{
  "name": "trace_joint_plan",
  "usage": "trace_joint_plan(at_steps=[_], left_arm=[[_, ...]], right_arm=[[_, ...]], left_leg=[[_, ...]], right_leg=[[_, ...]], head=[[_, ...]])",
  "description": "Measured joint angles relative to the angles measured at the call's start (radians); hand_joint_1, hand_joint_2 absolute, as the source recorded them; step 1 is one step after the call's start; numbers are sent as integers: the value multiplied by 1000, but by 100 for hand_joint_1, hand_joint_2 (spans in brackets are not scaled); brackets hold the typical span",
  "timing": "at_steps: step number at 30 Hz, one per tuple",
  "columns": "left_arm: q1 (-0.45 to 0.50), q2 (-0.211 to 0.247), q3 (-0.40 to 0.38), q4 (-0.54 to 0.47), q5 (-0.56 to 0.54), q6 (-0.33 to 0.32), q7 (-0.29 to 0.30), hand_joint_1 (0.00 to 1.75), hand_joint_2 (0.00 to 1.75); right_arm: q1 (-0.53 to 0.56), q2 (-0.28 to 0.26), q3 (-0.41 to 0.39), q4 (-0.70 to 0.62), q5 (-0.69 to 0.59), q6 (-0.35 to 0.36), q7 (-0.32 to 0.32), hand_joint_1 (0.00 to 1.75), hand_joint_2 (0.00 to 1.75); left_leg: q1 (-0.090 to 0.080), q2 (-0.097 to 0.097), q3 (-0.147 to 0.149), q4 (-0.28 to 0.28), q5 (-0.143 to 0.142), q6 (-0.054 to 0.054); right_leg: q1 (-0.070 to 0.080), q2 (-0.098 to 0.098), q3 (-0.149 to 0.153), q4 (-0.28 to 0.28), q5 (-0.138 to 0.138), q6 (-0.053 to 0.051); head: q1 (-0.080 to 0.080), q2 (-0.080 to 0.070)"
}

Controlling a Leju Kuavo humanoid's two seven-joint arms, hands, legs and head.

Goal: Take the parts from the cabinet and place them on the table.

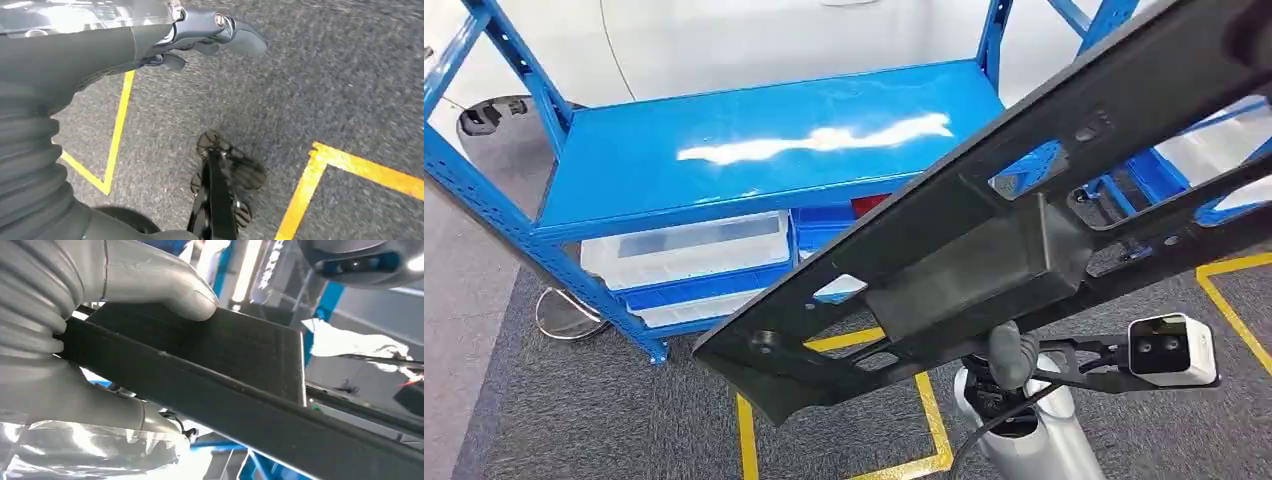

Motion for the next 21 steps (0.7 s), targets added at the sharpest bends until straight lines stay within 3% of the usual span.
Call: trace_joint_plan(at_steps=[1,2,4,5,6,9,10,11,12,13,15,16,17,19,20,21], left_arm=[[2,0,2,0,0,1,2,0,175],[3,1,4,0,-3,0,3,0,175],[2,2,4,0,-16,0,5,0,175],[3,4,5,0,-20,-1,8,0,175],[3,5,5,0,-22,-2,12,0,175],[-1,8,5,0,-39,-4,21,0,175],[-1,8,5,0,-43,-1,21,0,175],[-1,9,5,0,-50,4,21,0,175],[-1,10,5,0,-54,10,23,0,175],[0,11,5,0,-55,14,26,0,175],[4,16,5,0,-61,15,30,0,175],[5,18,5,0,-63,15,32,0,175],[4,19,5,0,-64,16,35,0,175],[2,20,5,0,-68,17,37,0,175],[0,21,5,0,-69,18,39,0,175],[1,21,5,0,-69,19,39,0,175]], right_arm=[[4,0,0,0,3,-2,-2,175,175],[6,0,0,-2,11,-8,-6,175,175],[9,-1,0,-14,40,-34,-15,175,175],[11,-1,0,-20,56,-47,-21,175,175],[12,-1,0,-25,71,-58,-24,175,175],[29,-6,-1,-41,109,-82,-44,175,175],[32,-11,-1,-48,117,-87,-52,175,175],[34,-17,-3,-54,124,-95,-61,175,175],[33,-24,-4,-59,129,-101,-66,175,175],[35,-32,-5,-62,133,-105,-73,175,175],[42,-51,-10,-63,141,-116,-90,175,175],[47,-62,-11,-63,144,-123,-99,175,175],[51,-69,-12,-63,149,-129,-108,175,175],[56,-80,-15,-68,159,-140,-118,175,175],[57,-85,-15,-74,160,-142,-124,175,175],[57,-90,-16,-78,161,-142,-126,175,175]], left_leg=[[1,0,-4,10,11,0],[2,0,16,-31,42,1],[6,-13,101,-202,133,5],[9,-50,139,-289,158,9],[9,-67,145,-306,148,9],[2,-50,140,-307,152,19],[12,-41,140,-317,160,29],[12,-27,141,-320,165,35],[12,-20,138,-320,167,41],[10,-11,136,-320,167,43],[8,9,131,-318,168,44],[8,19,129,-317,168,44],[7,27,129,-317,168,44],[7,42,131,-316,167,42],[5,49,133,-315,166,39],[-2,54,132,-314,164,34]], right_leg=[[0,10,-1,0,1,2],[-1,19,0,2,2,3],[-1,37,0,6,2,6],[-2,44,-2,8,3,9],[3,52,-9,13,5,17],[-4,73,-22,9,19,38],[1,79,-25,10,20,45],[-1,52,-30,25,3,47],[0,23,-52,73,-34,50],[-2,8,-88,153,-79,55],[-4,-2,-159,313,-141,61],[-6,-3,-168,337,-139,63],[-7,-4,-150,310,-117,62],[-7,-19,-58,144,-41,57],[-5,-48,0,40,-7,50],[7,-79,11,9,-23,39]], head=[[0,0],[0,0],[0,0],[0,0],[1,0],[1,0],[2,0],[1,0],[9,0],[10,0],[10,0],[10,0],[10,0],[10,0],[10,0],[10,0]])
